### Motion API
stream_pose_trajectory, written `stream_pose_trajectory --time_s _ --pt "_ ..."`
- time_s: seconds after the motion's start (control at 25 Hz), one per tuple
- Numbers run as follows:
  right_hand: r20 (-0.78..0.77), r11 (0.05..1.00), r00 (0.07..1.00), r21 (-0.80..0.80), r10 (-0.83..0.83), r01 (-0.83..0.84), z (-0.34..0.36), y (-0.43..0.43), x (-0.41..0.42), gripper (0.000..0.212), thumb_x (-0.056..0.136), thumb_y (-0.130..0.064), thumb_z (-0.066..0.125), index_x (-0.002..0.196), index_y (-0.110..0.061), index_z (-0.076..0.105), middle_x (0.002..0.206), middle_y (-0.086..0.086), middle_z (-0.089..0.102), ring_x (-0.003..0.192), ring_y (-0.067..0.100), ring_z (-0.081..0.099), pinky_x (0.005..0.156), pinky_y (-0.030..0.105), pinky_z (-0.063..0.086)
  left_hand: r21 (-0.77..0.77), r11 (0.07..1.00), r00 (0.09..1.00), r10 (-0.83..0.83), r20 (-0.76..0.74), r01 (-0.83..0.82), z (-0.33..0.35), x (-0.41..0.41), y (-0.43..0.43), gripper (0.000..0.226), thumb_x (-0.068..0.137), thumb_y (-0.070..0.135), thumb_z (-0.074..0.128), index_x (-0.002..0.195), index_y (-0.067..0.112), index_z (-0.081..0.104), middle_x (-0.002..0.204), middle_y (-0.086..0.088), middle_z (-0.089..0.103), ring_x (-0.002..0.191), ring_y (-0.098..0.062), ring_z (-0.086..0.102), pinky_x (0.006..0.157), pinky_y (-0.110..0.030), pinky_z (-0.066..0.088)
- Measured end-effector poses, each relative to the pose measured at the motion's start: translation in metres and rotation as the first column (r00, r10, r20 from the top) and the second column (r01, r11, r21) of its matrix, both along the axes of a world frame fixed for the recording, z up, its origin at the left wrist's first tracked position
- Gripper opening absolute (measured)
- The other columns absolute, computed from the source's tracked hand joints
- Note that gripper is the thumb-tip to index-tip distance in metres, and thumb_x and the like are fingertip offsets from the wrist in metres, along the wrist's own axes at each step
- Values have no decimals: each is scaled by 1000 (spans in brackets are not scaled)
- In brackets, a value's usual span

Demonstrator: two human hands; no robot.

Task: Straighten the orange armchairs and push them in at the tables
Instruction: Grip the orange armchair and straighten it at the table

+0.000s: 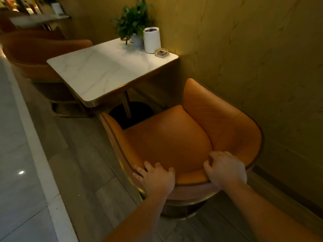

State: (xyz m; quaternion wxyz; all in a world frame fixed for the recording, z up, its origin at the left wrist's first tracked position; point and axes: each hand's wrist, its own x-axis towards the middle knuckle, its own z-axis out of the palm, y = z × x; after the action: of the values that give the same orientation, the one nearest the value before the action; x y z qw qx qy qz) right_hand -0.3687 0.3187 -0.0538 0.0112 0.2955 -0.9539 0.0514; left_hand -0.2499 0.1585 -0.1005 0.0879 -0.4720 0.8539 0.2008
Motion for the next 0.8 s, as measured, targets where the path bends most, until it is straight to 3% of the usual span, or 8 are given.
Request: stream_pose_trajectory --time_s 0.48,0.8 --pt "19 998 998 -28 52 -52 1 -6 -49 28 96 -51 31 95 -38 55 90 -15 54 83 3 47 70 23 42 40 996 997 75 13 -75 2 -46 -2 63 90 66 31 142 34 45 166 -10 10 148 -50 -8 119 -64 -6" --pt "41 998 998 43 50 -52 -5 -24 -126 40 93 -56 34 113 -35 61 111 -11 61 101 11 52 79 32 43 29 996 996 85 36 -86 -6 -112 -12 67 90 67 26 143 28 44 165 -14 13 146 -55 -9 116 -69 -7"
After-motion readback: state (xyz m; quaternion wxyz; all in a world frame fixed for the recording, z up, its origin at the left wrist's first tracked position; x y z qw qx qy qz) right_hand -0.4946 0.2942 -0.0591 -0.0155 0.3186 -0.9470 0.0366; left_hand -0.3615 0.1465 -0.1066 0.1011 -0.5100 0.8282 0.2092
